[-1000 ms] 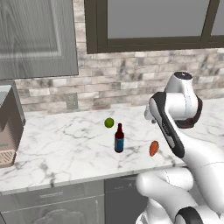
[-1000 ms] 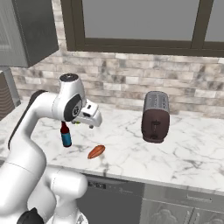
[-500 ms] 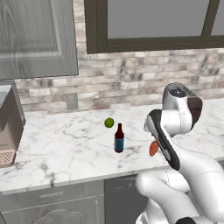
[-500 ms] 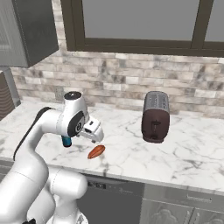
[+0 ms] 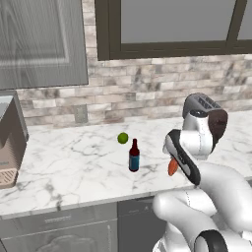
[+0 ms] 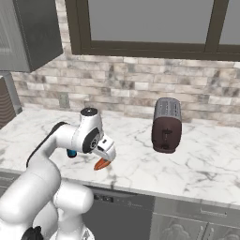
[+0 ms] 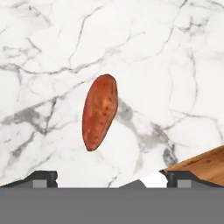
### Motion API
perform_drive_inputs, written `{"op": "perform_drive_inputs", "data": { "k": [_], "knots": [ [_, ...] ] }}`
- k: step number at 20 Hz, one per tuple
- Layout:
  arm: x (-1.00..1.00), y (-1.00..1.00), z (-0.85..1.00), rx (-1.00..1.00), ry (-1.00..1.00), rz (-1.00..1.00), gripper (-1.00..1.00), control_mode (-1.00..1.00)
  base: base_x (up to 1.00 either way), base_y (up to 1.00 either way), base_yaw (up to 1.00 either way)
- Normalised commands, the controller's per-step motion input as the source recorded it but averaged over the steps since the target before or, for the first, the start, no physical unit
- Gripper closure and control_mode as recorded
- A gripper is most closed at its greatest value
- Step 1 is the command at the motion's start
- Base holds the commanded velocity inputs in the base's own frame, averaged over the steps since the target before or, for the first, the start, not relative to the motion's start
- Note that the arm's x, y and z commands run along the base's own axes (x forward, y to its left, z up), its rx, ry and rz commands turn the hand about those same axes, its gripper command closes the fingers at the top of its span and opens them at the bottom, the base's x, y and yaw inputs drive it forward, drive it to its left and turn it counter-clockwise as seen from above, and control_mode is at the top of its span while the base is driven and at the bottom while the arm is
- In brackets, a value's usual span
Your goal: Place the beer on the top shelf of the fridge to keep it out of children's reach, and place the sweet potato and lime on lower shelves for easy access.
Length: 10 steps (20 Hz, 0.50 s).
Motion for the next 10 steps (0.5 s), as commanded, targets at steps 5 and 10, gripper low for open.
{"op": "perform_drive_inputs", "data": {
  "k": [5, 10],
  "knots": [
    [0.29, 0.00, -0.29, 0.05, 0.02, -0.01, -1.00, -1.00, 0.00, 0.00, 0.00],
    [0.21, 0.00, -0.32, 0.01, 0.00, 0.00, -1.00, -1.00, 0.00, 0.00, 0.00]
  ]
}}
